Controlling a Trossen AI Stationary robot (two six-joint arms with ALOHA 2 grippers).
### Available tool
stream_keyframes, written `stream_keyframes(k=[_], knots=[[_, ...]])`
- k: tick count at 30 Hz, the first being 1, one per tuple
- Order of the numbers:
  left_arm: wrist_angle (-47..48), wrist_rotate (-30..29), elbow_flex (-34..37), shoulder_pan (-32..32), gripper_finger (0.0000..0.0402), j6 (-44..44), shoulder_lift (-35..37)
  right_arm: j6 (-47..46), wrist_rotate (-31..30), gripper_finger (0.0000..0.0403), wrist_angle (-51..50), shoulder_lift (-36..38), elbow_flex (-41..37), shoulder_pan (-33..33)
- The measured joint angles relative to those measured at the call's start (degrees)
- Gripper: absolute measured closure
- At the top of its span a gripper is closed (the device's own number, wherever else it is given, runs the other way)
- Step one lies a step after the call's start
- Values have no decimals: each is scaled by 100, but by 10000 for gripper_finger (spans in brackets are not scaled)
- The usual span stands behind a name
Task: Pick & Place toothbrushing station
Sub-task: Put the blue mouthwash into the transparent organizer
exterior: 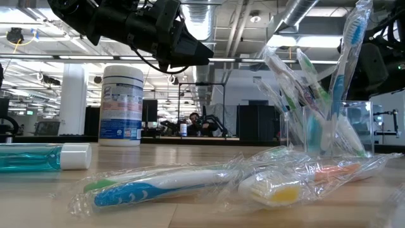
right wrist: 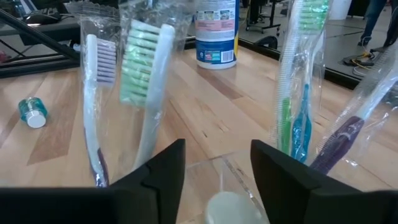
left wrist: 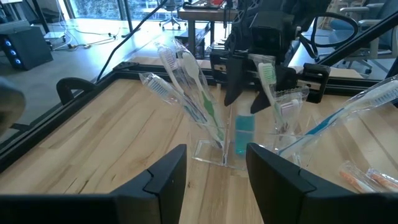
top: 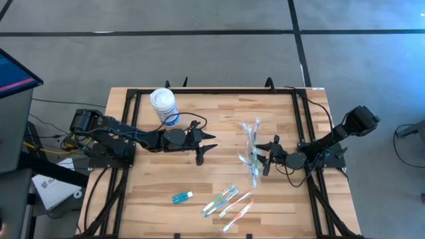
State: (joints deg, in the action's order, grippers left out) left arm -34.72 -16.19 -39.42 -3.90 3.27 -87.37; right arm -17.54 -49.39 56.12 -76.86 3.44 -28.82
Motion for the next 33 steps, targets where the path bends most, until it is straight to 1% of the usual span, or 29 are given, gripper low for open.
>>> stream_keyframes(k=[4,10,18,23,25,33], knots=[[0,0,0,0,243,0,0,13,0,226,0,0,0,0],[0,0,0,0,243,0,0,135,1,244,9,108,0,-9],[2,4,0,0,243,1,0,459,2,263,-9,474,0,-76],[2,297,0,-1,243,47,0,632,-3,267,-20,693,1,-190],[0,414,0,-32,243,63,0,761,-4,265,-33,794,1,-202],[7,422,-2,-361,243,64,0,1160,-17,268,-58,1264,2,-276]])
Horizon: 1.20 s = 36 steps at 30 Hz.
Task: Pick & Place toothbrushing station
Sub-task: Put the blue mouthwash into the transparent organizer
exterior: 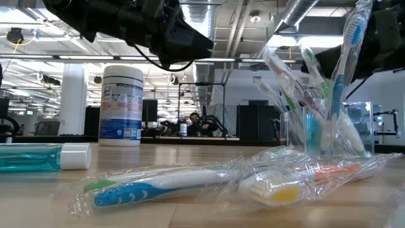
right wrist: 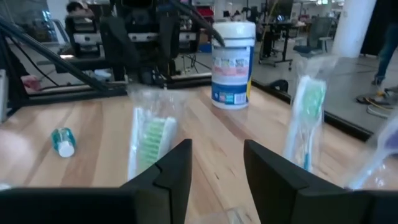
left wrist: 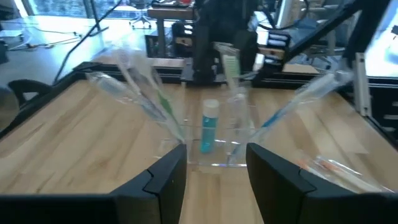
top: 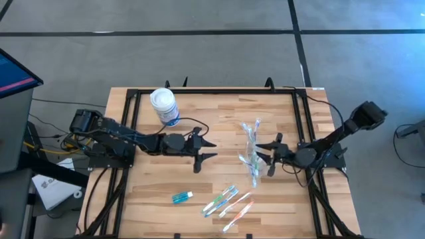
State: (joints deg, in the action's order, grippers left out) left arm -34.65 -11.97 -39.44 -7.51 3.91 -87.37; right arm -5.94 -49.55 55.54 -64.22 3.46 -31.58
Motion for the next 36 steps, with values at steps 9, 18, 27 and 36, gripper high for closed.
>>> stream_keyframes(k=[9,18,27,36], knots=[[345,7,-2,-532,243,144,0,402,-3,274,-263,586,229,-359],[1276,18,-2,-968,243,938,0,622,-1,284,-1822,660,1206,-522],[2111,329,-2,-1421,243,1942,0,446,-1,284,-3000,660,1944,-485],[2795,1213,-2,-1731,243,3316,0,443,-1,285,-3319,660,2153,-429]])
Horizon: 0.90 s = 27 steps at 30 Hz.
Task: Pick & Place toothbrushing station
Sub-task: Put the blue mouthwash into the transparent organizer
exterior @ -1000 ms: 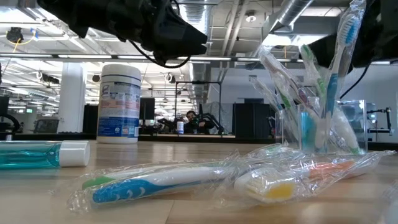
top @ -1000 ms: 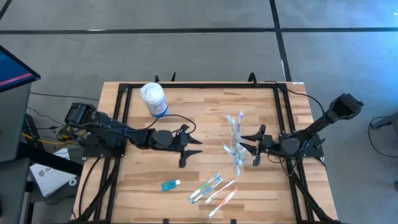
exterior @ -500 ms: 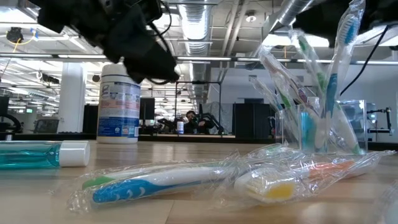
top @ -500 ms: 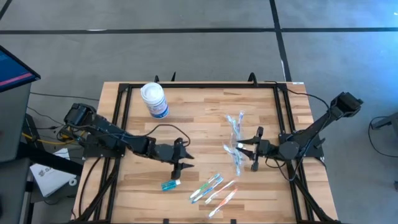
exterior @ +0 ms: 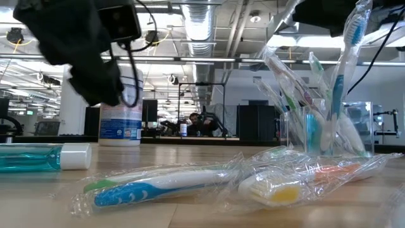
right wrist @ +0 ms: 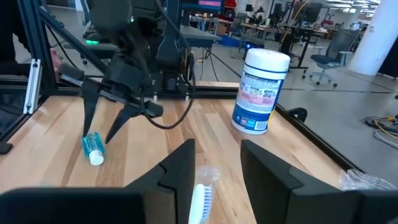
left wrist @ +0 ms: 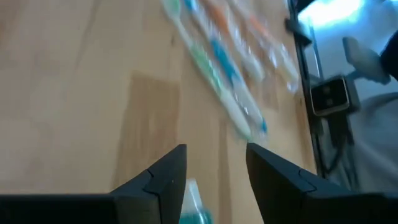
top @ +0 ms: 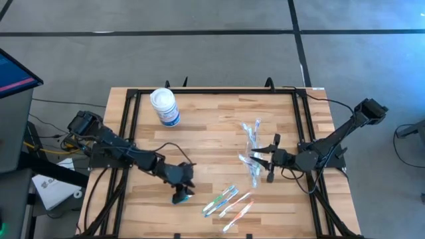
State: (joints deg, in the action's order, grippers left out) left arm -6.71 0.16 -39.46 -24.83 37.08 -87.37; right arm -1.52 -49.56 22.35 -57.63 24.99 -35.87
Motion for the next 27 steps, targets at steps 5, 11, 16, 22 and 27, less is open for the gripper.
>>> stream_keyframes(k=[5,11,16,22,27], knots=[[380,283,0,-188,243,631,0,0,0,285,16,0,0,0],[539,638,0,-429,243,1182,0,9,-21,285,35,0,2,0],[622,697,0,-554,243,1315,0,262,-129,285,33,0,179,0],[1032,699,2,-568,243,1616,0,652,-151,285,28,0,439,0],[1363,680,-169,-631,243,1871,0,754,-151,285,11,0,474,0]])
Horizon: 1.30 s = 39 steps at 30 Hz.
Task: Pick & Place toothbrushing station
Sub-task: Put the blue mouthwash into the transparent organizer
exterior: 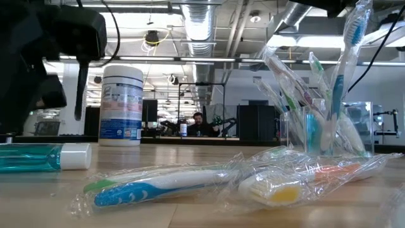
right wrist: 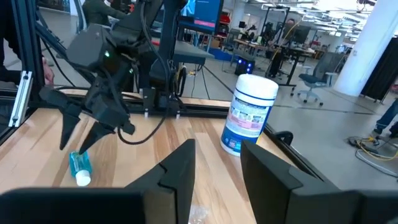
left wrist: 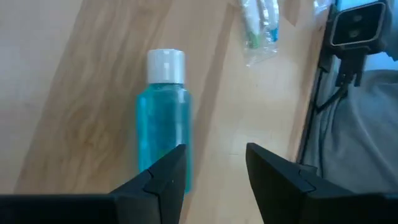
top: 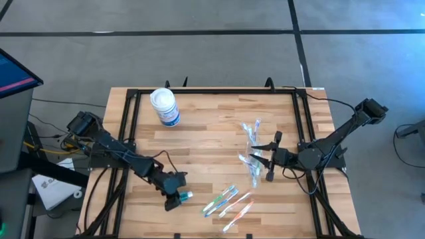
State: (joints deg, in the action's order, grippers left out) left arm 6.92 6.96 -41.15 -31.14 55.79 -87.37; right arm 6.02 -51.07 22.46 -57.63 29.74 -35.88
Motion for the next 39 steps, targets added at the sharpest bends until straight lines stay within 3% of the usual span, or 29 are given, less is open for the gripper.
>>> stream_keyframes(k=[6,14,20,25,39], knots=[[747,-546,-872,-386,243,-133,0,0,0,285,-18,0,0,0],[2802,-1496,-1606,-546,257,589,-98,-4,-2,285,-16,0,0,-50],[2769,-862,-1616,-475,293,602,-482,-2,-45,285,-16,0,0,-48],[2692,-805,-1615,-472,298,601,-529,-2,-46,285,-20,-2,0,-48],[2516,-951,-1617,-446,242,309,-813,-2,-44,285,-20,-2,0,-48]])
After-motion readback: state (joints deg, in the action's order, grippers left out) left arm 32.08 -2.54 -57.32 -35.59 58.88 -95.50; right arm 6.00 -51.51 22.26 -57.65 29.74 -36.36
